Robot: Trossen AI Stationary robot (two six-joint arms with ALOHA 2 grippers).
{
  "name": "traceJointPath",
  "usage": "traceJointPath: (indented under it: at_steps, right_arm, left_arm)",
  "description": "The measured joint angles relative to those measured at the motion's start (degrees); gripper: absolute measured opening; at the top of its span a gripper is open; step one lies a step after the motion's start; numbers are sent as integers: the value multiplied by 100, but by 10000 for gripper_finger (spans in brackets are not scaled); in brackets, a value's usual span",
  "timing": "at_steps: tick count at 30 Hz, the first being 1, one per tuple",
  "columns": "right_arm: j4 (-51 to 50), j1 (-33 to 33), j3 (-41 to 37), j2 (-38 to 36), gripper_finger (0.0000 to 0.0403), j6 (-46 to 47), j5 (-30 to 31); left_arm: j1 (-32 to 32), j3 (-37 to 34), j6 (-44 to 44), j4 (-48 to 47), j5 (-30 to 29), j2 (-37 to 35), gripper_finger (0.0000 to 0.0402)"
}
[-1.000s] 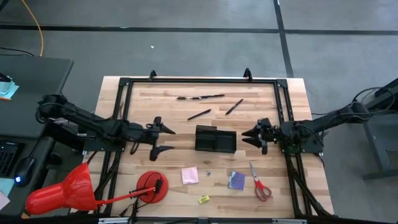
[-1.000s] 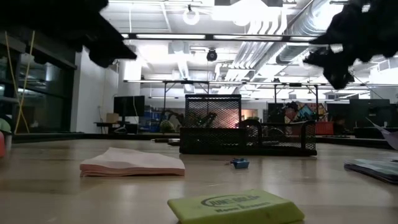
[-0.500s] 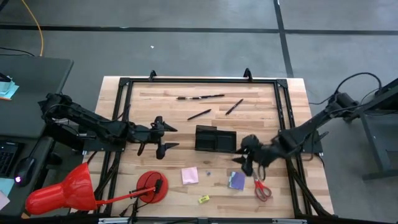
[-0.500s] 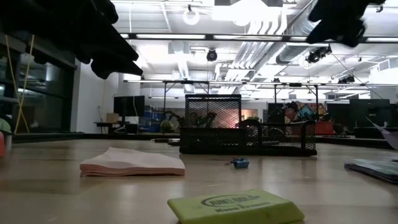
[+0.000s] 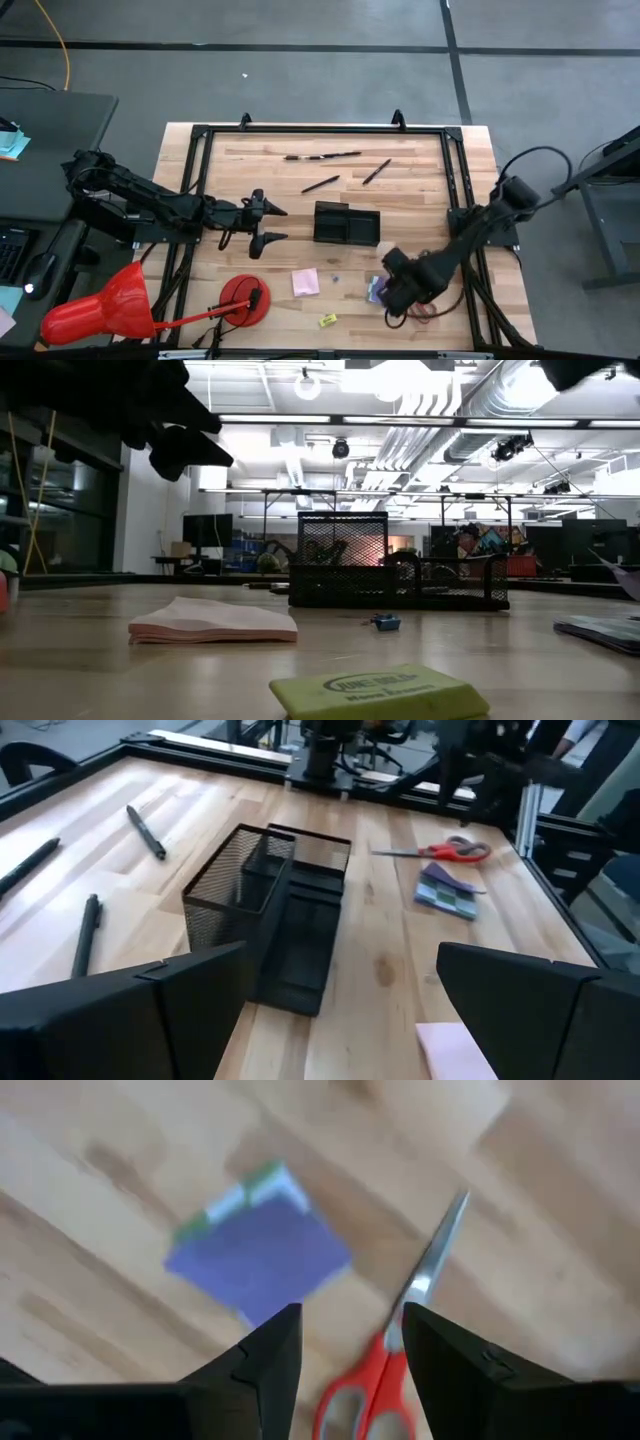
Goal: Pick and place office supplies into organizer
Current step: Put the red scissor into the black desk organizer
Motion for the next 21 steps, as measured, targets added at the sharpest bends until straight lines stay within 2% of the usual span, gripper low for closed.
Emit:
traceJointPath:
  at_steps: [5, 15, 18, 21]
  right_arm:
    - [78, 233, 2, 236, 167, 631, -716]
    - [1491, 859, 7, 398, 167, 2048, -848]
    - [1488, 894, 4, 623, 167, 2097, -1140]
    - [1491, 892, 4, 784, 167, 1972, -1171]
  left_arm:
    - [4, 0, 1, 15, -5, 0, 312]
    - [4, 0, 138, 17, -6, 1, 312]
    - [4, 0, 138, 17, -6, 1, 312]
    - [4, 0, 136, 20, -6, 1, 312]
